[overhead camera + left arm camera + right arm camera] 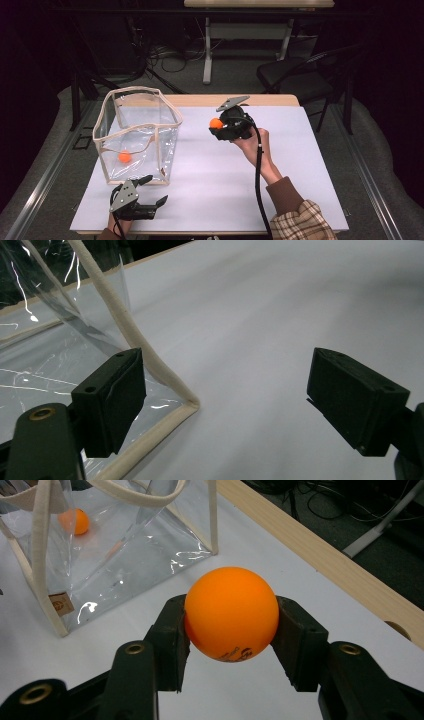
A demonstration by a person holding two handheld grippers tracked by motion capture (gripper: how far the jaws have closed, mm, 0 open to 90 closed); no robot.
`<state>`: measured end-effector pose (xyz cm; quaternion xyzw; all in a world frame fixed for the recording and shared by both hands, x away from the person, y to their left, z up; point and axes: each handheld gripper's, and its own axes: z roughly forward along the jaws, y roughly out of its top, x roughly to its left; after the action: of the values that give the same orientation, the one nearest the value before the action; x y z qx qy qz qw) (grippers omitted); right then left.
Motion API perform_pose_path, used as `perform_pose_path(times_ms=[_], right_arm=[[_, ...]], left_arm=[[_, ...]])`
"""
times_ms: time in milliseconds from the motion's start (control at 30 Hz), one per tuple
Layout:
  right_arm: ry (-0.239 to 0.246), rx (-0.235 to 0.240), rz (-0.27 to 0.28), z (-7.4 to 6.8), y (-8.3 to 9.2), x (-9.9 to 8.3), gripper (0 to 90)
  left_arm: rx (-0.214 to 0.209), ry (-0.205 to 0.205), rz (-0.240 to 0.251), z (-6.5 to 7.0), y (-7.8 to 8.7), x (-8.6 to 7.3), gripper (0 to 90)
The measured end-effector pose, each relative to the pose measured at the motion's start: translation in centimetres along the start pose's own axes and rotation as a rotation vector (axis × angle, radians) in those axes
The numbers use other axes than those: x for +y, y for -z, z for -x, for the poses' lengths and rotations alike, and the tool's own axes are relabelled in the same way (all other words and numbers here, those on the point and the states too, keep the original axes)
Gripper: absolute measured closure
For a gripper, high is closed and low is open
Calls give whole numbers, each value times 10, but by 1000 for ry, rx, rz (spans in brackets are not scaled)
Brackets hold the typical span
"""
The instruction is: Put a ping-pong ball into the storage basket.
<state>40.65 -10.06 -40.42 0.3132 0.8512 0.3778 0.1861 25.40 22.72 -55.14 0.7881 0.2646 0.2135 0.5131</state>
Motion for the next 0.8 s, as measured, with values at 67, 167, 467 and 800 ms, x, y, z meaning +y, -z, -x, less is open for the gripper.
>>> perform_pose_path(times_ms=[67,167,467,800], right_arm=[[2,-1,-1,0,-1,2,517],[0,3,1,1,0,6,518],[15,7,7,-1,0,20,518],[24,19,3,-5,-4,27,518]], left_arm=[[2,-3,-1,0,0,0,159],[5,-2,1,0,0,0,159],[-1,1,0,0,0,0,159],[0,1,1,0,1,0,159]])
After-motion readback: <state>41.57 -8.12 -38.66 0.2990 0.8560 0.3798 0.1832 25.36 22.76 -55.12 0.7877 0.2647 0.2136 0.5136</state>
